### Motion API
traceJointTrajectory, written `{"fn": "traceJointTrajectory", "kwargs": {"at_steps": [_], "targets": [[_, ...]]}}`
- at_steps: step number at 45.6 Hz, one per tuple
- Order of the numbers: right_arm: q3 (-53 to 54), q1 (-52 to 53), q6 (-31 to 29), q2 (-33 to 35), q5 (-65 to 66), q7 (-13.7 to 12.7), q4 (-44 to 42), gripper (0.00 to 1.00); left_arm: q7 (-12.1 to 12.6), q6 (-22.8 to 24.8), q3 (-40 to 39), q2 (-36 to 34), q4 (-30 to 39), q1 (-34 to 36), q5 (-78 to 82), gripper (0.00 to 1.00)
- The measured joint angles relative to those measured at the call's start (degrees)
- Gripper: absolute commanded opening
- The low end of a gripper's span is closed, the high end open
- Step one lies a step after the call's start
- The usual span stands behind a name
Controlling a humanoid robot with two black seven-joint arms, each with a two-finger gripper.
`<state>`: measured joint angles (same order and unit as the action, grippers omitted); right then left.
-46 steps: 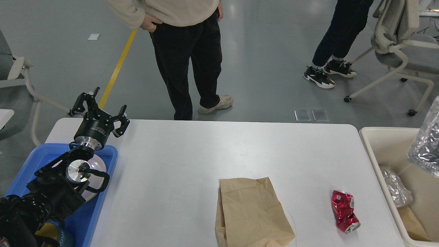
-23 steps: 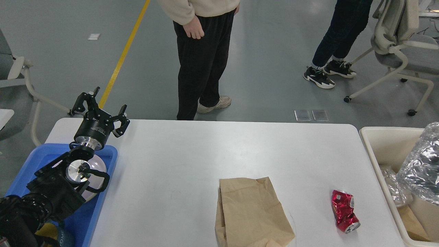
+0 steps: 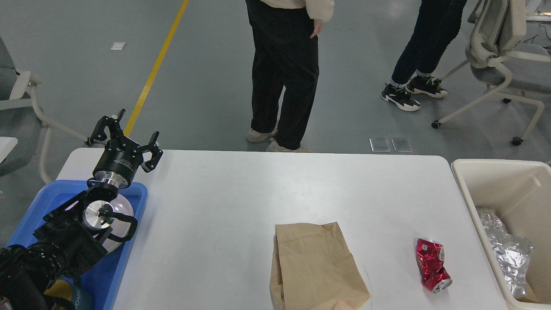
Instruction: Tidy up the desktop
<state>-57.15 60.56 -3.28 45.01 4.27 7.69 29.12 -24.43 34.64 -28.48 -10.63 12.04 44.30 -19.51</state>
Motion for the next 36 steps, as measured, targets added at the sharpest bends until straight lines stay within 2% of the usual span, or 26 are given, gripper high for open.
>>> {"fn": "traceJointTrajectory", "kwargs": {"at_steps": [8, 18, 26, 36], "targets": [[-6.98, 8.94, -2.91, 1.98, 0.29, 0.01, 2.46, 1.0, 0.0, 0.0, 0.0, 0.0, 0.0, 0.0, 0.0, 0.97], [-13.77, 26.62, -10.16, 4.26, 0.71, 0.1, 5.68, 1.0, 0.0, 0.0, 0.0, 0.0, 0.0, 0.0, 0.0, 0.97], [-18.23, 38.61, -21.05, 2.77, 1.94, -0.26, 5.78, 1.0, 0.0, 0.0, 0.0, 0.0, 0.0, 0.0, 0.0, 0.97], [-20.05, 47.52, -36.17, -0.16, 4.87, -0.38, 5.78, 1.0, 0.0, 0.0, 0.0, 0.0, 0.0, 0.0, 0.0, 0.97]]}}
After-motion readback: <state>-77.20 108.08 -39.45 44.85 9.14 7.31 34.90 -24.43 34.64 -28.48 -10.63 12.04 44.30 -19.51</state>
